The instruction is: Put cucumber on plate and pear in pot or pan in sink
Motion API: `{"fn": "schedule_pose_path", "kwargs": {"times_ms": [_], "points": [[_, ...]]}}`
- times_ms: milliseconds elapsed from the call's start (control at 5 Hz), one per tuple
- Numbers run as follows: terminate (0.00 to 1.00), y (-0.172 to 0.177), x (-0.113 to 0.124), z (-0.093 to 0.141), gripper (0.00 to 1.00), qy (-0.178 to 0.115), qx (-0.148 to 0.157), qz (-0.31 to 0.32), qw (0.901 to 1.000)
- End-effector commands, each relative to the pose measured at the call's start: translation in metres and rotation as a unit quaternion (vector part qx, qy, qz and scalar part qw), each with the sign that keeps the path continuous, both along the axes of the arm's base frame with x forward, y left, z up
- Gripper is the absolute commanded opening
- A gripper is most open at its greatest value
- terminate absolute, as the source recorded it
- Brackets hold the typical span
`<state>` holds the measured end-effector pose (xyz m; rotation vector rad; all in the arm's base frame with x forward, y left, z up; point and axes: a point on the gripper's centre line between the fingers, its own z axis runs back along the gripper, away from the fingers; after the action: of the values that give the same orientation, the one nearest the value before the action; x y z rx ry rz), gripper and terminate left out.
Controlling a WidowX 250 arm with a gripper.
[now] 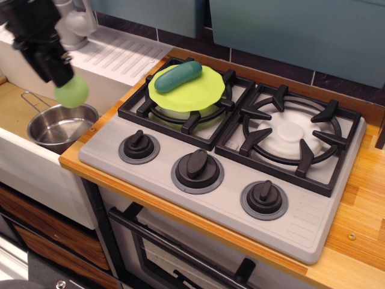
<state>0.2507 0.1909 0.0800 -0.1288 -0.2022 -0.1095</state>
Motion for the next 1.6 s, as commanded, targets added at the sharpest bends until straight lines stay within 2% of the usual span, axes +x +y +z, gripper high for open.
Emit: {"fn": "schedule_pose_path", "kwargs": {"times_ms": [0,400,600,1000,1400], "points": [[0.0,0.038,0.0,-0.022,0.0,-0.05,-0.004,-0.024,0.9985],[0.0,0.043,0.004,-0.023,0.0,-0.064,0.011,-0.013,0.9978],[0.0,0.037,0.002,-0.012,1.0,-0.056,0.021,-0.007,0.9982],[0.0,0.02,-0.004,0.017,1.0,-0.025,0.031,0.009,0.9992],[0.0,-0.004,-0.005,0.06,1.0,0.026,0.04,0.034,0.9983]]}}
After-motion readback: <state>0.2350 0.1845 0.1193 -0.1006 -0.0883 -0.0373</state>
